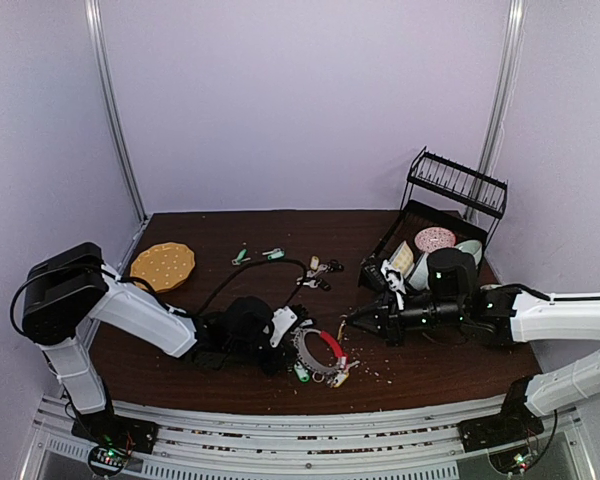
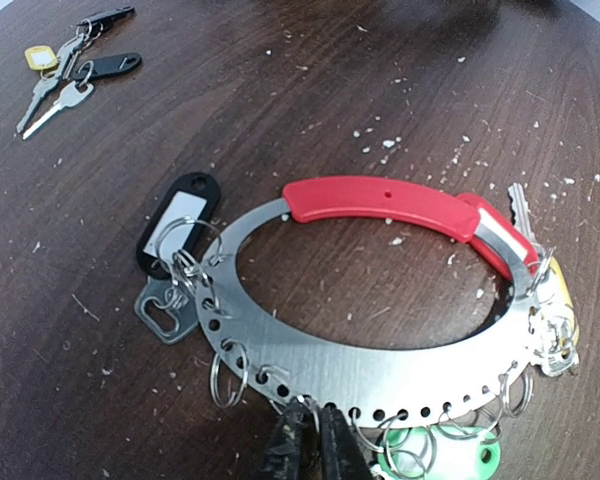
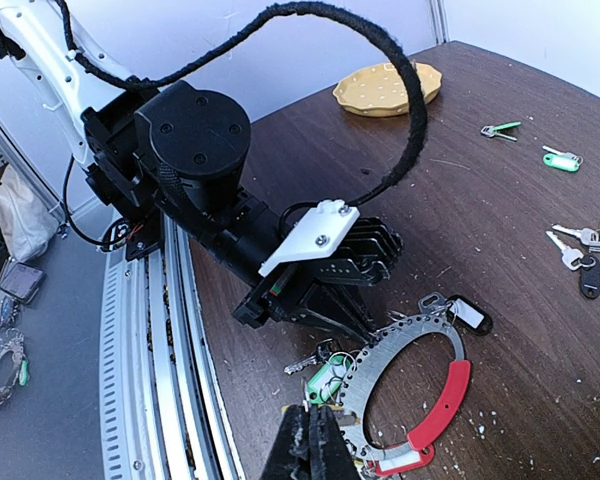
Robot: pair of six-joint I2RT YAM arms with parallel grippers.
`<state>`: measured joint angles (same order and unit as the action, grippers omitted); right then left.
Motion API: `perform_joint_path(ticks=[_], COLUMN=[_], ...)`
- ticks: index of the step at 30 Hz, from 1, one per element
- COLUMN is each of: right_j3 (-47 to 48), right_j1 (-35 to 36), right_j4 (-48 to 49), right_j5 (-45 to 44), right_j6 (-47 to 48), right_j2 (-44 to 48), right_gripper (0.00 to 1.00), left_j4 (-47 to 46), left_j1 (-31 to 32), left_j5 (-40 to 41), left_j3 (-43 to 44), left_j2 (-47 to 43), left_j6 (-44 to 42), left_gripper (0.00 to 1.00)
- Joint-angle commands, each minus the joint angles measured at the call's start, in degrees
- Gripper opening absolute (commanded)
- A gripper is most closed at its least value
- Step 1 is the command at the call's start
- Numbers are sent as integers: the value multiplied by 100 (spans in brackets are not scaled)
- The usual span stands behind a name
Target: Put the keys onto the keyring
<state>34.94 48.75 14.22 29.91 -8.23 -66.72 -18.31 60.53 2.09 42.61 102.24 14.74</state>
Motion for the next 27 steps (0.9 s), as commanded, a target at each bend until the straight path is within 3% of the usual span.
perform_joint_path(ticks=[1,5,12,17,27], right_j3=[-1,19,54,172,496], right_j1=[-24,-22,-22,-24,184], right_j4=[8,8,-67,-249,-305], right_j5=[103,109,146,396,692], right_j6=[-49,-40,-22,89,171], right_j2=[27,18,25,39,-111], right_gripper=[0,0,0,0,0], left_j4=[-52,-173,-386,-605,658], left_j1=[-33,-33,-25,23,198], left_j5=[105,172,61,-529,-1342], left_j3=[63,-90,-333,-551,80], left_j2=[-17,-184,-503,-1194,-2048], left_j6=[33,56,-157,-1162,-2796], left_gripper=[6,0,0,0,0])
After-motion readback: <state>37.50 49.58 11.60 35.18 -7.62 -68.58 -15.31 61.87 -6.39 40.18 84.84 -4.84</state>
